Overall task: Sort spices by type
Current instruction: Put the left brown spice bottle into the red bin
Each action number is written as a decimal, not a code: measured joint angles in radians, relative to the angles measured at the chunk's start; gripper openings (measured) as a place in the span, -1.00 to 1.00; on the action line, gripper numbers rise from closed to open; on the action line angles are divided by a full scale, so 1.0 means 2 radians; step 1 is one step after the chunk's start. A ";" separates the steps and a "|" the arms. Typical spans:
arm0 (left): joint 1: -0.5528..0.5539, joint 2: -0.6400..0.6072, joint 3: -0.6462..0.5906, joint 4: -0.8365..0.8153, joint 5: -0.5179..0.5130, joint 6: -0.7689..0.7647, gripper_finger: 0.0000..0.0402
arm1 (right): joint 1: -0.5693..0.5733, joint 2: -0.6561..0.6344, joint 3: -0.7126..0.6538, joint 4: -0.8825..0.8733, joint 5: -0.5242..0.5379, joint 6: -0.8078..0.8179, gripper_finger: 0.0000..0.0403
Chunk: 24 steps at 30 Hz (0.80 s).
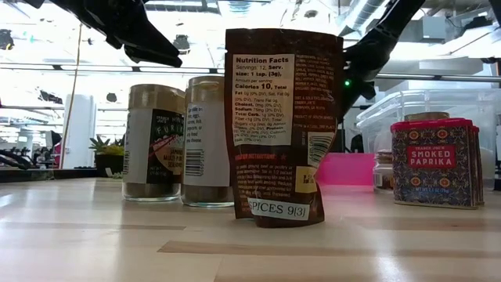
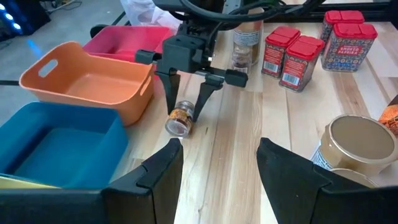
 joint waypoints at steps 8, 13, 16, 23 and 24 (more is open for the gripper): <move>0.000 0.000 0.000 -0.001 0.000 0.001 -0.02 | 0.012 -0.004 0.000 -0.016 0.022 -0.003 -0.04; 0.000 0.000 0.000 -0.001 0.000 0.001 -0.02 | 0.017 -0.003 0.016 -0.050 0.024 -0.006 -0.06; 0.000 0.000 0.000 -0.002 0.000 0.001 -0.02 | 0.020 -0.003 0.038 -0.087 0.033 -0.012 -0.08; 0.000 0.000 0.002 -0.002 0.000 0.000 -0.02 | 0.025 -0.002 0.083 -0.173 0.039 -0.023 -0.17; -0.001 0.000 0.002 -0.002 0.000 0.000 -0.02 | 0.025 -0.002 0.086 -0.180 0.038 -0.023 -0.19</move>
